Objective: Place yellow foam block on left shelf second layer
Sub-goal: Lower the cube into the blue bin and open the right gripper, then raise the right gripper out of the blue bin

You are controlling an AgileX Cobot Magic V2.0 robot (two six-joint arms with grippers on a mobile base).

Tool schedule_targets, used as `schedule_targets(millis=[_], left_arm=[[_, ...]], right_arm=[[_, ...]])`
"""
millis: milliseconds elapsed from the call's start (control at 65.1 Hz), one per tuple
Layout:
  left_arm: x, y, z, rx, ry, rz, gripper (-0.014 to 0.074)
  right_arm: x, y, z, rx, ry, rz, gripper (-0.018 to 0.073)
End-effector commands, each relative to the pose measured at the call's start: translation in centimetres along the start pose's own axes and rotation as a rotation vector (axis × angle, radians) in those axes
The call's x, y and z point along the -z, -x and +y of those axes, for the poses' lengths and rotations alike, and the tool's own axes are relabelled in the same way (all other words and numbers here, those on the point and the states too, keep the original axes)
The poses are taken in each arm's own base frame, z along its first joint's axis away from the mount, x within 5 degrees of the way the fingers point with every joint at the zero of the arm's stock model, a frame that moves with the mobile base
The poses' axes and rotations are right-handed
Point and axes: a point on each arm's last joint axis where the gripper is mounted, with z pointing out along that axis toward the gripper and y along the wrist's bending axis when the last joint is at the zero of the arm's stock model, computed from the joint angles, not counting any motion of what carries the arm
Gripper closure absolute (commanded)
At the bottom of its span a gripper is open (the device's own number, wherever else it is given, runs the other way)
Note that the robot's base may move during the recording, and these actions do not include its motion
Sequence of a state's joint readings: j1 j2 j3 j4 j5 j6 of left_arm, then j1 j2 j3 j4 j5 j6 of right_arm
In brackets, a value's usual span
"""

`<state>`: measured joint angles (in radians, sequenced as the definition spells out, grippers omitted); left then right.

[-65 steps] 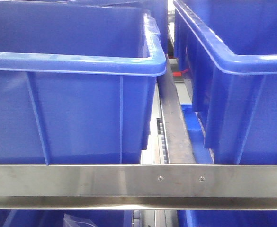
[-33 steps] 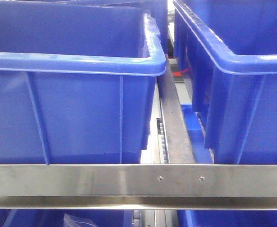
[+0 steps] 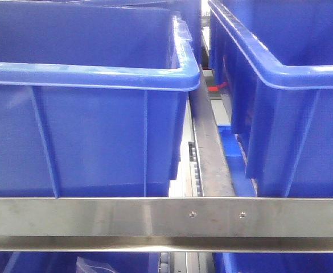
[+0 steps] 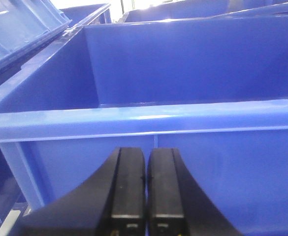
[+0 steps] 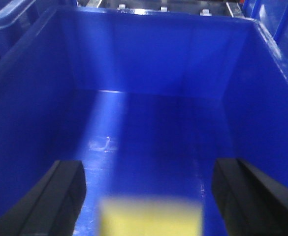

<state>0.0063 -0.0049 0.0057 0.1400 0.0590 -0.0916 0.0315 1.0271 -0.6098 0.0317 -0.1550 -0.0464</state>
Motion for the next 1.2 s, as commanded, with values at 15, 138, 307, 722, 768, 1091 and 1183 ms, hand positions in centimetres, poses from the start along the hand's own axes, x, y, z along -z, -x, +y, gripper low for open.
schedule_targets(millis=[15, 138, 307, 722, 768, 1091, 1183], left_arm=[[0.1, 0.0, -0.1, 0.011, -0.009, -0.077, 0.046], [0.1, 0.0, -0.1, 0.011, -0.009, -0.077, 0.046], [0.1, 0.0, -0.1, 0.011, -0.009, -0.077, 0.046], [0.1, 0.0, -0.1, 0.011, -0.009, -0.077, 0.046], [0.1, 0.0, -0.1, 0.011, -0.009, -0.077, 0.046], [0.1, 0.0, -0.1, 0.011, -0.009, -0.077, 0.046], [0.1, 0.0, -0.1, 0.011, -0.009, -0.077, 0.046]], right_arm=[[0.3, 2.7, -0.2, -0.005, -0.011, -0.127, -0.0073], [0.4, 2.8, -0.2, -0.014, -0.011, -0.121, -0.0071], [1.0, 2.1, -0.2, -0.044, -0.008, -0.046, 0.0105], [6.9, 2.3, -0.1, -0.048, 0.0, -0.123, 0.0503], [7.9, 1.9, -0.1, -0.048, 0.0, -0.136, 0.0503], [13.7, -4.2, 0.0, -0.047, 0.003, -0.23, 0.0503], [14.9, -5.4, 0.1, -0.047, 0.005, -0.265, 0.0503]])
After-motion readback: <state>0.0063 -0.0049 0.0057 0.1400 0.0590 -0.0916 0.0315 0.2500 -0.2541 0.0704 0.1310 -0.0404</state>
